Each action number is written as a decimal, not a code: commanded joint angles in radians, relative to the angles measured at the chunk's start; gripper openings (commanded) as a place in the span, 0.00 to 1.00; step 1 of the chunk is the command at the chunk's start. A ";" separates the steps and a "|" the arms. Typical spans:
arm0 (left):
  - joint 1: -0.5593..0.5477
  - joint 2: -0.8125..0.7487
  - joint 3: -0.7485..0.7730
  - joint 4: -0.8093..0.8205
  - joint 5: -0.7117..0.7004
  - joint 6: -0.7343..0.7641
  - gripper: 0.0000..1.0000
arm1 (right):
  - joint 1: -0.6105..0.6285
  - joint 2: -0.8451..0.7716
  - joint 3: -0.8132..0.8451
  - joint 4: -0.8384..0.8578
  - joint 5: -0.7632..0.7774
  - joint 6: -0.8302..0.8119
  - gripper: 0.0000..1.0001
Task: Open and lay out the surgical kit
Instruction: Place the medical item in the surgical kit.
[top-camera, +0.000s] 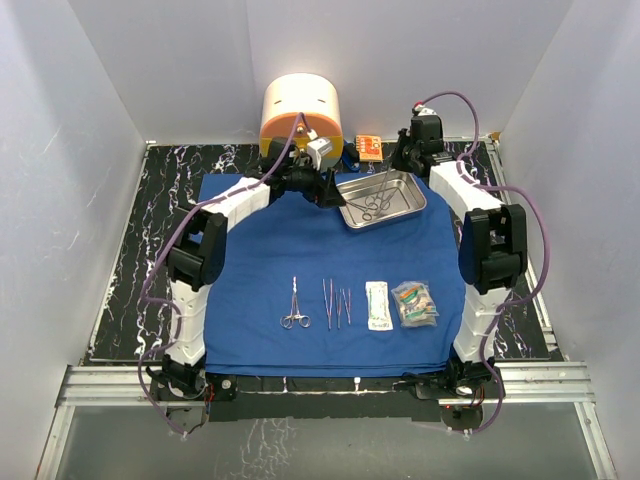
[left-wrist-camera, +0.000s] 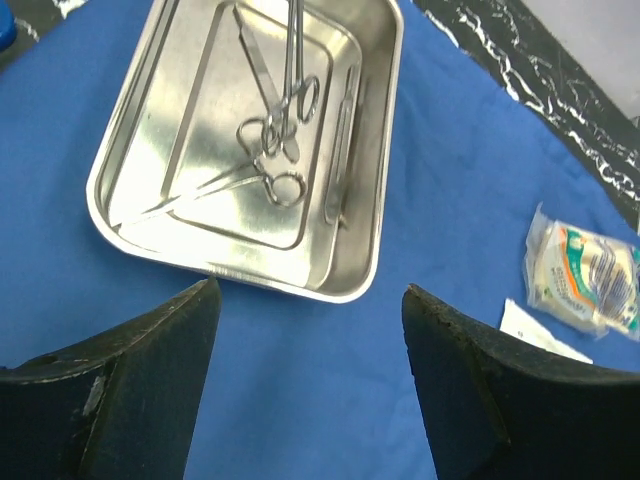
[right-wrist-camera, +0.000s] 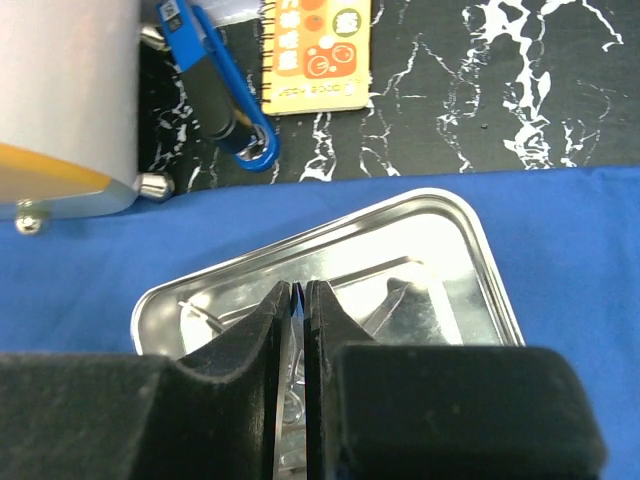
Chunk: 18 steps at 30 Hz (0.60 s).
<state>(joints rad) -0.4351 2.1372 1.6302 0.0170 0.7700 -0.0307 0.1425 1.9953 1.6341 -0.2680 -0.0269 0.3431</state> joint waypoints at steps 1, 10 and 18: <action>-0.033 0.051 0.109 0.100 0.047 -0.108 0.71 | 0.005 -0.090 -0.025 0.126 -0.065 -0.021 0.00; -0.065 0.238 0.288 0.214 0.054 -0.246 0.62 | 0.008 -0.137 -0.074 0.163 -0.142 -0.029 0.00; -0.090 0.325 0.395 0.249 0.046 -0.277 0.60 | 0.008 -0.182 -0.107 0.176 -0.225 -0.023 0.00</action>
<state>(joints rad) -0.5156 2.4668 1.9648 0.2100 0.7971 -0.2756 0.1467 1.8984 1.5398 -0.1776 -0.1917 0.3229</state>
